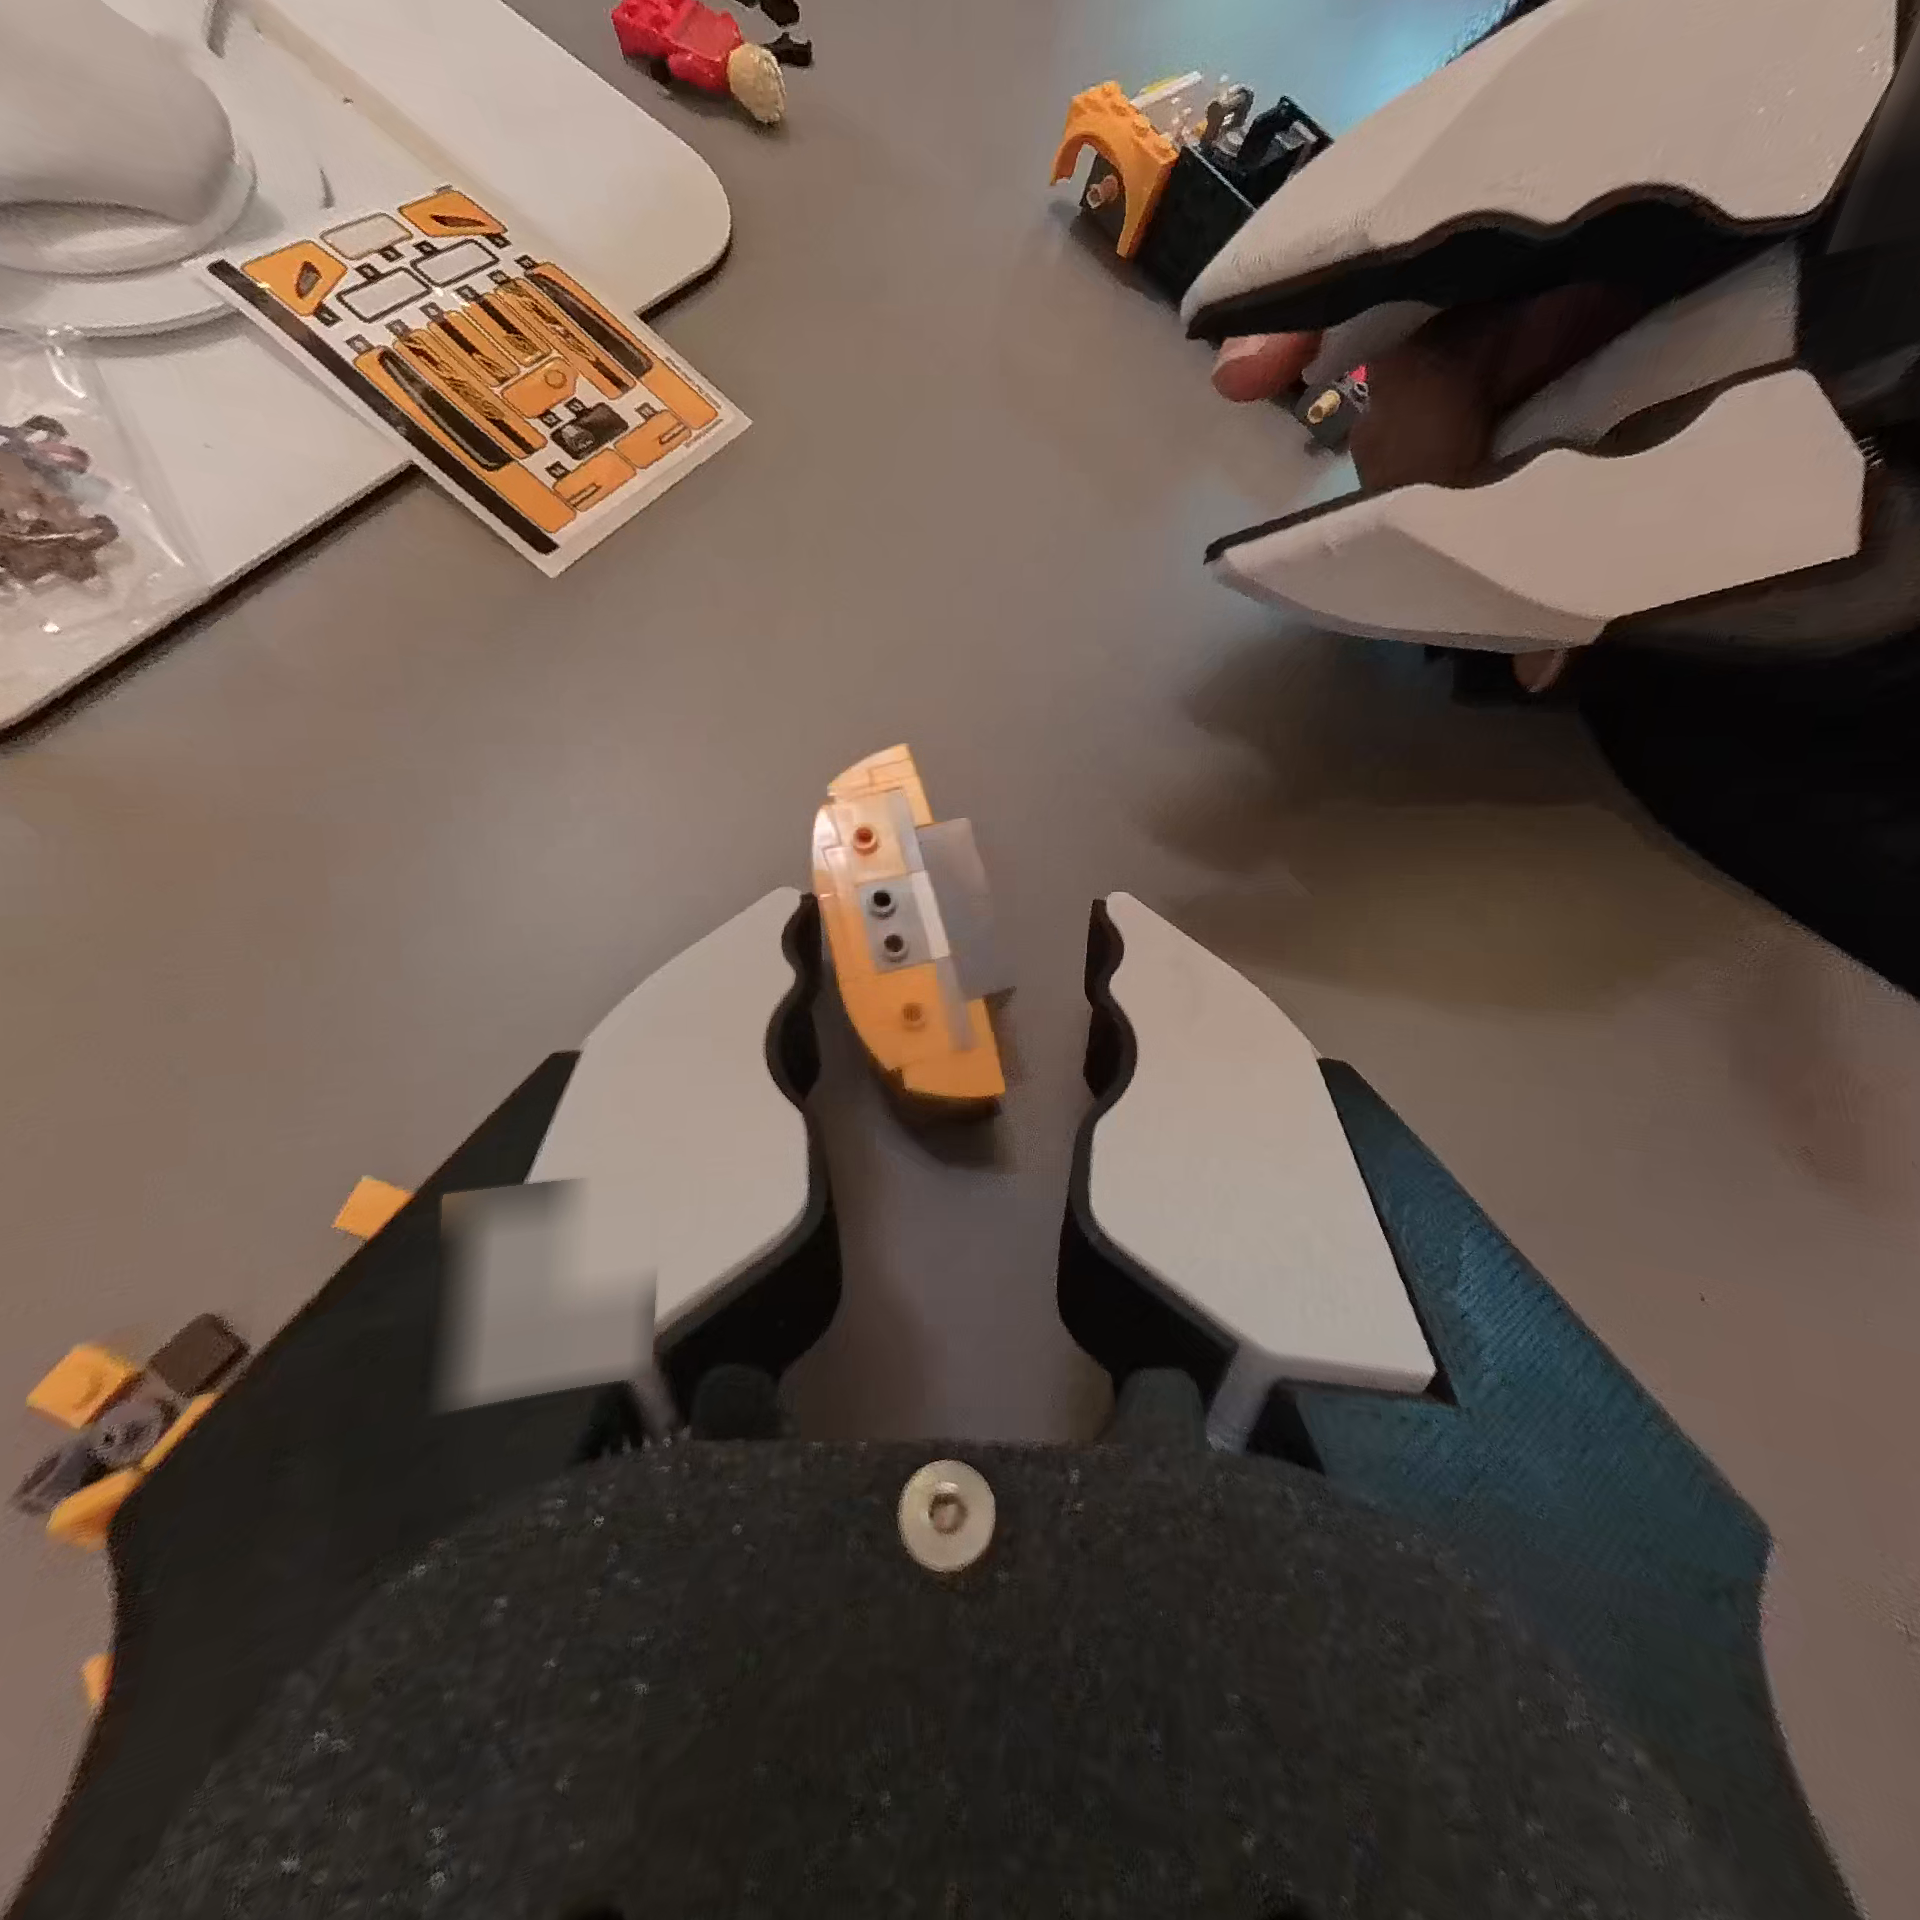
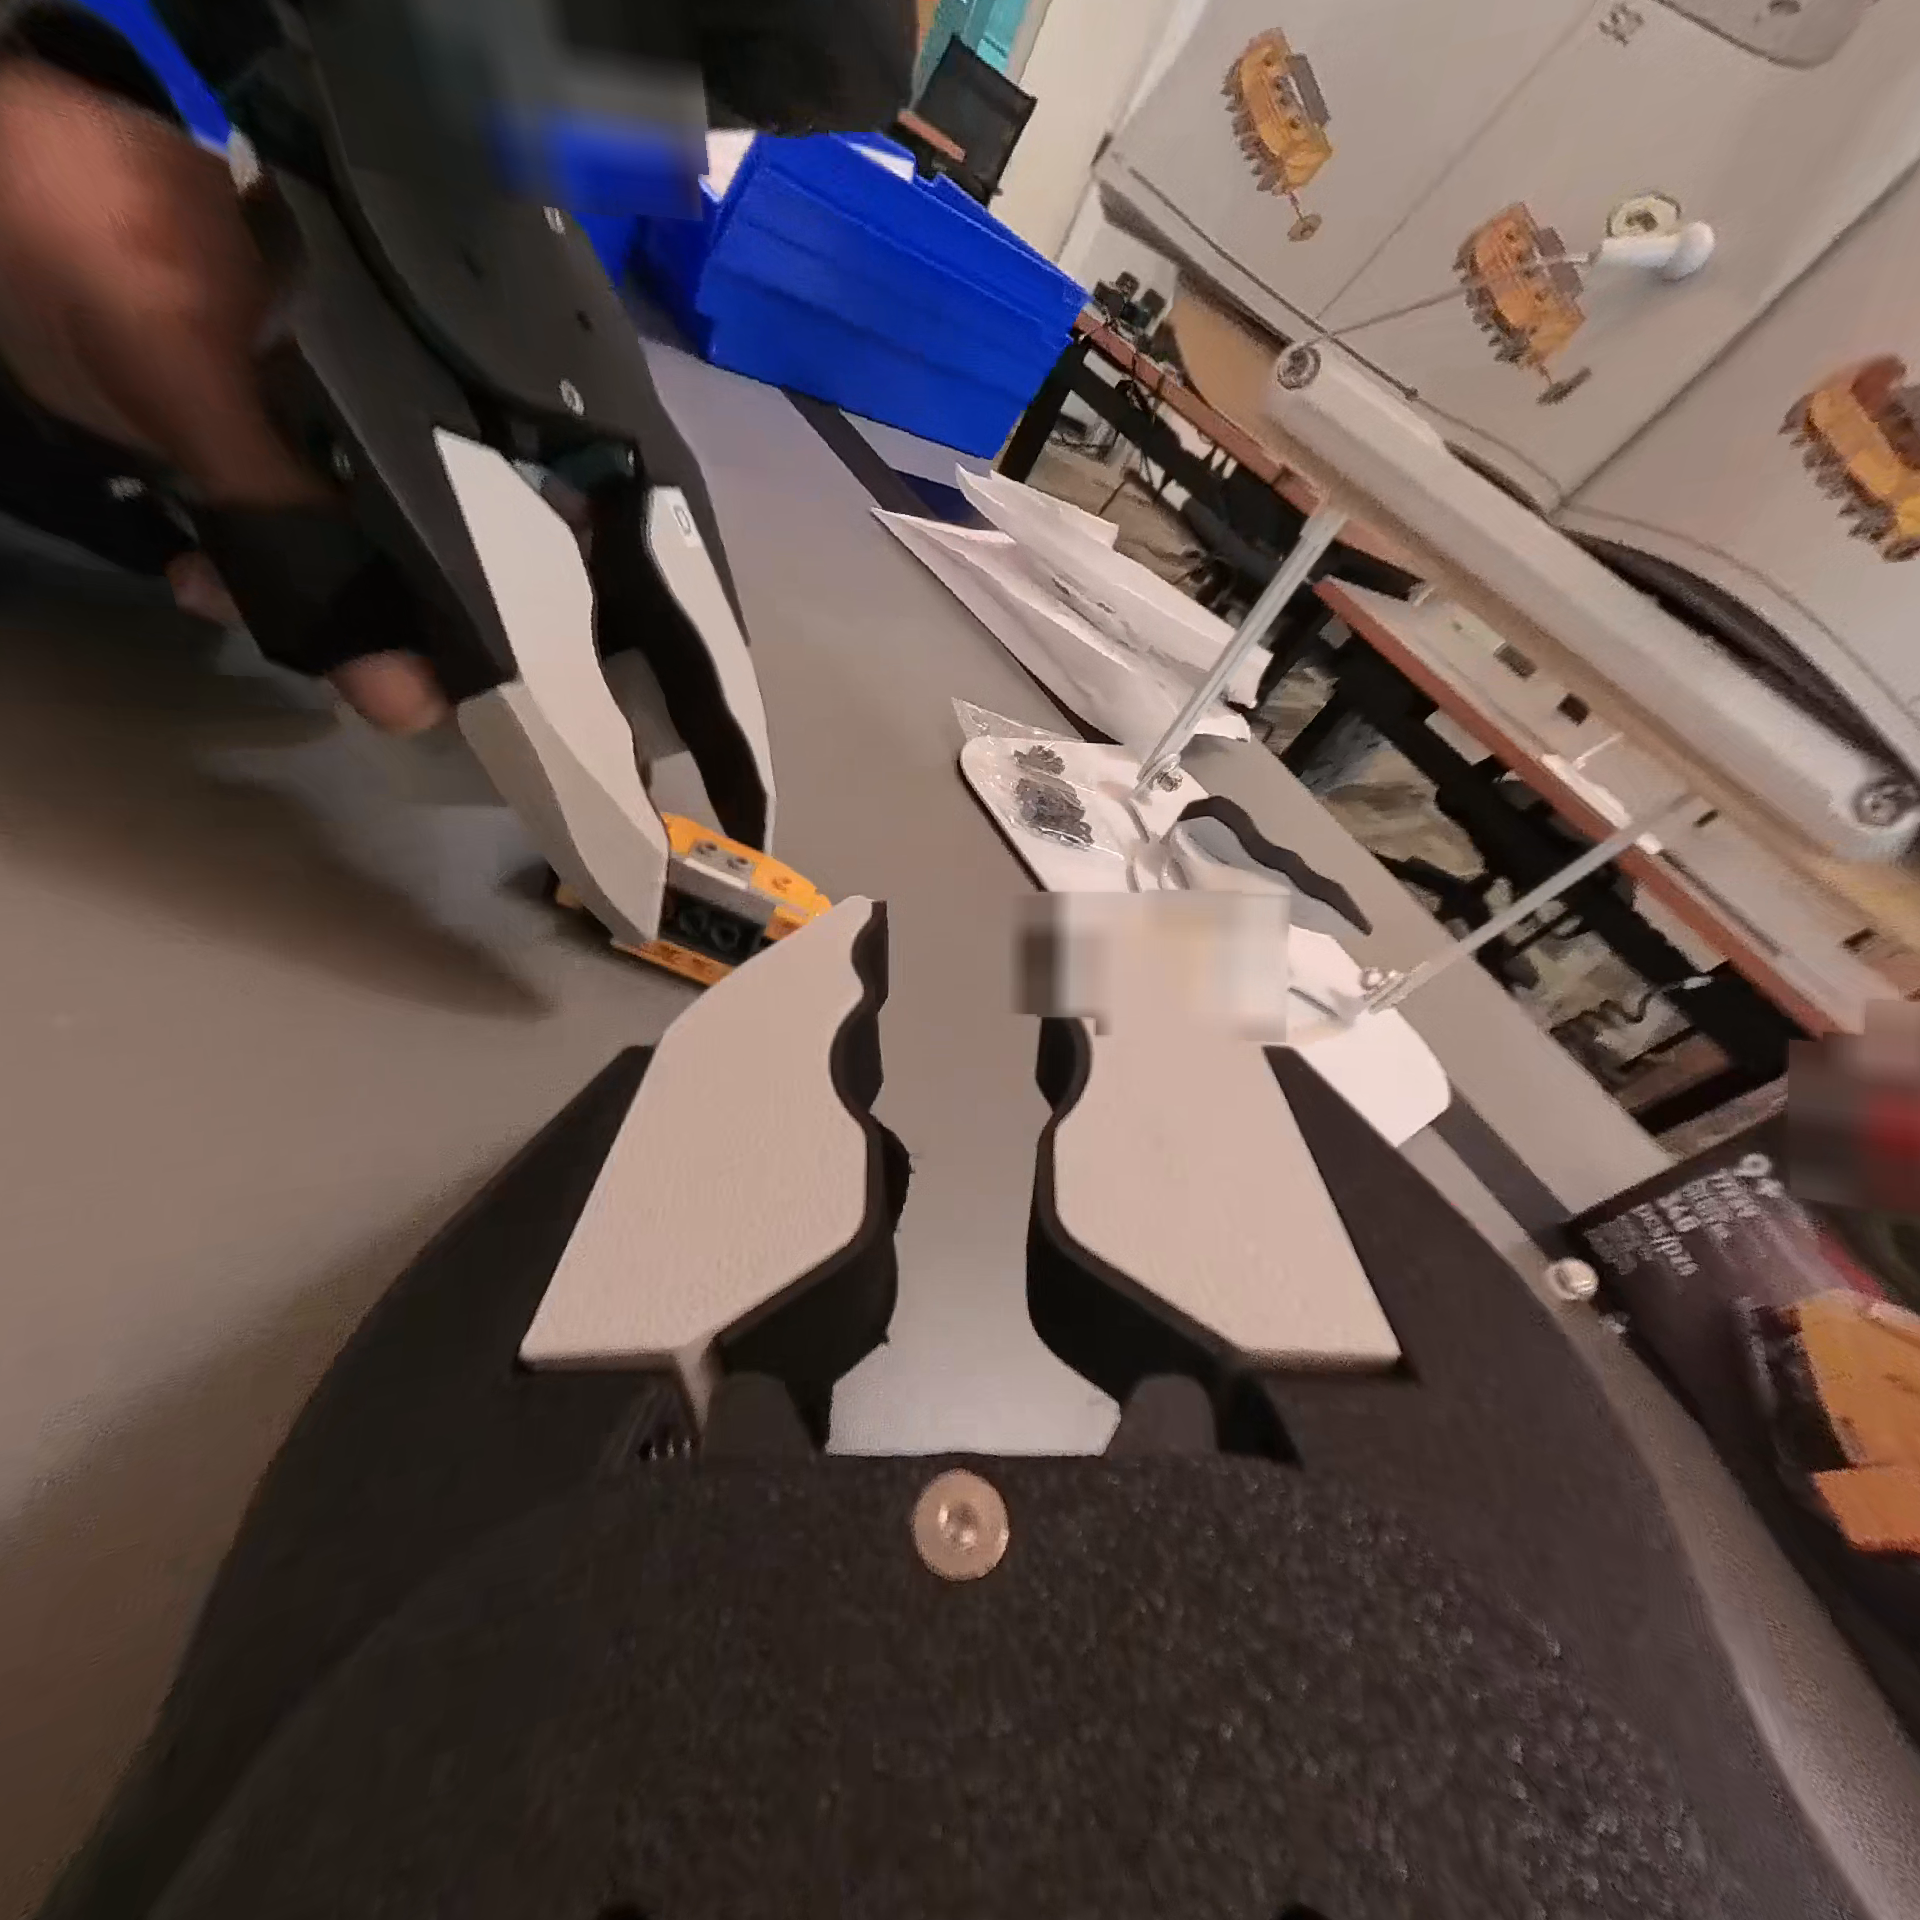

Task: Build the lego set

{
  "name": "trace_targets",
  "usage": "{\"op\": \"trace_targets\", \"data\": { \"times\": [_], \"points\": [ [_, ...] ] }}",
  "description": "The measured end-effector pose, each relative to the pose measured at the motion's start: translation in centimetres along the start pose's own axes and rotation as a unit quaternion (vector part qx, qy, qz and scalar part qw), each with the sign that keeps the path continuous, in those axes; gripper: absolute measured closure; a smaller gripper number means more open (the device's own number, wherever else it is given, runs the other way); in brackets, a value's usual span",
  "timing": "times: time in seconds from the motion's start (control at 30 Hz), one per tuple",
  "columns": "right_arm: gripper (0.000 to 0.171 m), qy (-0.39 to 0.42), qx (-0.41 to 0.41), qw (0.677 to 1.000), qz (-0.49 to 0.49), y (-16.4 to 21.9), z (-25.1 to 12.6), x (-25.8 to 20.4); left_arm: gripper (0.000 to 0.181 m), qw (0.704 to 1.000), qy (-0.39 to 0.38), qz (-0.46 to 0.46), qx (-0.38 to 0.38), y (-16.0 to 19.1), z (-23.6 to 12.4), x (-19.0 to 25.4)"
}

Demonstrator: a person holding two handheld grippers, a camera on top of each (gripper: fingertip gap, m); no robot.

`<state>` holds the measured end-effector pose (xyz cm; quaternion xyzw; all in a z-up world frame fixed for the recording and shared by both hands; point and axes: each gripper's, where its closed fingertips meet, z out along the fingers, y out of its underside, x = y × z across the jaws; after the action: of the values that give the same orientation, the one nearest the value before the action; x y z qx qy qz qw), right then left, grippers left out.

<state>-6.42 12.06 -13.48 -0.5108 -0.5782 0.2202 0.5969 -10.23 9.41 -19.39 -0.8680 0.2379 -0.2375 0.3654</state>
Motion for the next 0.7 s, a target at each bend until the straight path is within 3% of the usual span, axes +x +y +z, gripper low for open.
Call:
{"op": "trace_targets", "data": {
  "times": [0.27,0.43,0.57,0.7],
  "points": [
    [0.147,0.029,-0.034,0.999,-0.026,1.0,0.3,0.2,0.140,0.999,0.041,0.011,-0.007,2.5,-1.4,3.0],
    [0.147,-0.013,-0.070,0.997,0.036,0.9,-0.7,-1.5,0.151,0.986,0.126,0.105,-0.011,2.9,-1.6,6.9],
    [0.136,-0.086,-0.108,0.985,0.100,1.1,-2.2,-4.6,0.155,0.988,0.105,0.117,0.008,2.5,-1.7,5.9],
    [0.120,-0.128,-0.168,0.973,0.095,2.2,-2.1,-7.2,0.152,0.991,0.036,0.112,0.060,1.1,-2.0,2.7]
  ]
}}
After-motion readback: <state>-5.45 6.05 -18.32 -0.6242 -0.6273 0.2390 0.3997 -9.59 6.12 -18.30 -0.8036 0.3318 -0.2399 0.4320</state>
